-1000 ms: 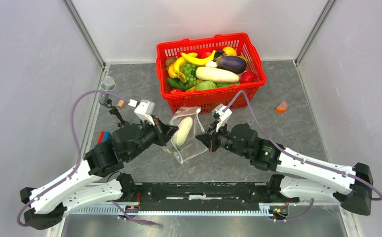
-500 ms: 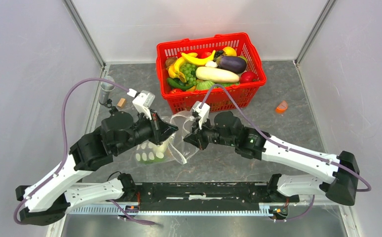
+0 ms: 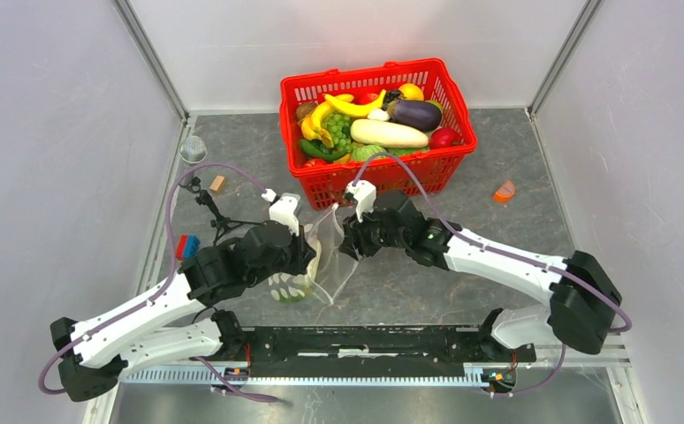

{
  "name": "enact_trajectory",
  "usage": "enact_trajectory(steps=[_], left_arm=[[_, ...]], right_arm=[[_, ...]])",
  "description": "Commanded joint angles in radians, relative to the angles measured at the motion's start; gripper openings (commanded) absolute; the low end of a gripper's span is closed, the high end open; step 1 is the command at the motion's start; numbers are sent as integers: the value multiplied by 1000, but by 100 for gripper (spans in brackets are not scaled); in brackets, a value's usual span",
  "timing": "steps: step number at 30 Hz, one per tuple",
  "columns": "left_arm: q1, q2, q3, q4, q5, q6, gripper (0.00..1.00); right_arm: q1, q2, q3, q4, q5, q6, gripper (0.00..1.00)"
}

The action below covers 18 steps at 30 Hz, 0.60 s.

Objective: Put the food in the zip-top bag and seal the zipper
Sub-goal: Adjust the zipper food storage bag at the center of the board.

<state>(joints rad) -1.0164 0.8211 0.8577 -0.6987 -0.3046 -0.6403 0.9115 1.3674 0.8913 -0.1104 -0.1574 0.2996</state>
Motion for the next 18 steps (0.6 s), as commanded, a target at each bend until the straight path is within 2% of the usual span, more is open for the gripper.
enact_trajectory(steps=[1,3,7,13,15,18], left_arm=[[4,-44,31,91,-85,-16,2],[3,-57,29,104,-103,-5,2],[4,-54,37,110,-131,11,2],[3,-59,24,131,-127,30,2],[3,-59,26,134,-119,37,2],[3,-60,25,136,-104,46,2]], right_arm=[[0,-125,49,59,8,-53,62],[-3,-163,87,28,19,-88,69],[-11,-217,162,-67,71,-168,73],[-32,-327,155,22,509,-275,76],[-89,-294,223,-5,586,-291,76],[-255,-200,358,-61,492,-284,75]])
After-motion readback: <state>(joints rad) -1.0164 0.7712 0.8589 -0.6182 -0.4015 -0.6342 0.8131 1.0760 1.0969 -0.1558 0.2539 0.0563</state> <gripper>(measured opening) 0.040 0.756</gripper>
